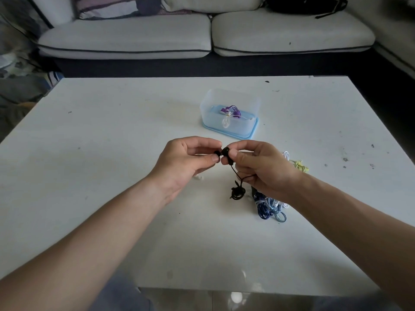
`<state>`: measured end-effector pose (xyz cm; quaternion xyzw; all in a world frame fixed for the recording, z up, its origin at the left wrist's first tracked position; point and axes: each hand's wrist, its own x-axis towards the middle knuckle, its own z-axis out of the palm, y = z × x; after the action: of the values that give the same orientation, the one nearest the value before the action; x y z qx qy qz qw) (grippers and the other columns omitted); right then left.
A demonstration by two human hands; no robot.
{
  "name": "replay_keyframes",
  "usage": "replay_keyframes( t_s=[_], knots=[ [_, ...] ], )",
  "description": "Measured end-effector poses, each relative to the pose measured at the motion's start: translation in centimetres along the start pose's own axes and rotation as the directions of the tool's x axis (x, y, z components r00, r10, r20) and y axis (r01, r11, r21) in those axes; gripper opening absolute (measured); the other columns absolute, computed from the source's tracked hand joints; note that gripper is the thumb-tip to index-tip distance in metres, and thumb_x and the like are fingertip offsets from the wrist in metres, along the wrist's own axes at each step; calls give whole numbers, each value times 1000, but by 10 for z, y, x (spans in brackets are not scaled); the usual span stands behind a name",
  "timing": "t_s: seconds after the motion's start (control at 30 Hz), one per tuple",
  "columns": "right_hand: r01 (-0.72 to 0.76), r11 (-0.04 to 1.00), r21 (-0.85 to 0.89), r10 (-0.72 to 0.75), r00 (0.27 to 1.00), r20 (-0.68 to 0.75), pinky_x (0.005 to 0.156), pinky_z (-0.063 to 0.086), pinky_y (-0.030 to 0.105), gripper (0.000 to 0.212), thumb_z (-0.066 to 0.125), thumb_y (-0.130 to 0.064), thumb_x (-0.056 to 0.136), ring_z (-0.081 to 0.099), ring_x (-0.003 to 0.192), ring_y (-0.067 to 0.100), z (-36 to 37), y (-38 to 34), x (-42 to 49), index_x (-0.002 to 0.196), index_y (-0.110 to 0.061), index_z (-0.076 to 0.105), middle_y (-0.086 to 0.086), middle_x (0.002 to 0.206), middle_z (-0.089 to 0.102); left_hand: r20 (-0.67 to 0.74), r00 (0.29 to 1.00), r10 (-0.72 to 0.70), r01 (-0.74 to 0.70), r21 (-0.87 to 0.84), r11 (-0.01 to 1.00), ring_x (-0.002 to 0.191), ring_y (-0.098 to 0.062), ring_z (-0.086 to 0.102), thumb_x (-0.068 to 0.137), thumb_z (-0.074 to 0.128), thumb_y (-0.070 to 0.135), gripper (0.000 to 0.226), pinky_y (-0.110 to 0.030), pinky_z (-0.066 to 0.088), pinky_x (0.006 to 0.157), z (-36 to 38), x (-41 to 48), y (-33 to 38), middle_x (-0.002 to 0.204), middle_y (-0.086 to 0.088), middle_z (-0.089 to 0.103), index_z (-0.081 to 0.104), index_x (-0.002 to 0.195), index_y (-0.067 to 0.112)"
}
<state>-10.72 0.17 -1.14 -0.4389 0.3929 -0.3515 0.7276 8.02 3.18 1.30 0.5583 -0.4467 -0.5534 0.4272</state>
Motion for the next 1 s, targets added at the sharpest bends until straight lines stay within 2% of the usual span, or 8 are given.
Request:
replay_keyframes(
  t_s=[0.07,0.13,0.27,0.4,0.47,0.63,0.83,1.0],
  knots=[
    [7,1000,4,-7,1000,3,45,27,18,6,58,-5,95,23,48,10,1,-1,0,94,-4,64,16,82,66,-12,1000,18,-17,54,998,102,-27,70,68,79,13,23,-56,48,100,1,-1,0,97,-6,76,77,89,24],
    [23,1000,9,-23,1000,10,45,27,18,6,59,-5,94,23,48,10,1,-1,0,91,-5,64,17,81,65,-26,999,32,-30,90,995,100,-25,71,65,79,20,24,-59,48,98,2,-2,1,96,-4,76,76,88,26],
    [55,998,-18,-56,998,-14,44,30,18,8,61,-4,93,25,46,11,2,0,0,88,-5,65,14,73,65,-27,999,41,-37,116,993,95,-23,72,72,82,9,22,-58,48,98,3,-3,0,94,-5,77,74,91,17],
    [67,997,-29,-68,997,-40,45,31,18,5,63,-3,92,26,46,11,1,0,0,88,-4,66,14,73,66,-22,1000,22,-19,91,996,95,-21,73,76,78,2,21,-50,51,99,3,-2,0,94,-7,77,73,92,14],
    [70,997,-25,-71,996,-45,45,32,19,4,63,-4,91,25,47,12,0,0,1,89,-4,67,16,76,67,-9,1000,0,0,23,1000,98,-23,72,78,74,-3,22,-41,53,98,3,-1,0,96,-10,76,74,92,13],
    [78,997,-22,-79,996,-42,46,31,19,5,63,-6,91,25,48,12,-2,-2,2,90,-4,68,19,81,66,39,998,-42,49,-192,980,85,-19,72,84,64,-11,21,-20,56,77,2,2,0,93,-15,74,72,96,4],
    [73,997,-10,-73,997,-23,46,30,19,6,62,-5,92,26,47,11,-3,-2,2,91,-5,68,22,85,66,29,999,-43,49,-218,975,85,-21,72,84,63,-10,20,-19,55,74,4,3,0,92,-17,73,71,95,5],
    [73,997,-30,-74,997,-35,45,30,19,6,62,-4,92,25,46,11,-3,-2,2,91,-3,68,19,80,67,23,999,-28,32,-179,983,80,-19,72,81,67,-9,18,-19,55,74,4,1,2,88,-15,73,71,91,6]
  ],
)
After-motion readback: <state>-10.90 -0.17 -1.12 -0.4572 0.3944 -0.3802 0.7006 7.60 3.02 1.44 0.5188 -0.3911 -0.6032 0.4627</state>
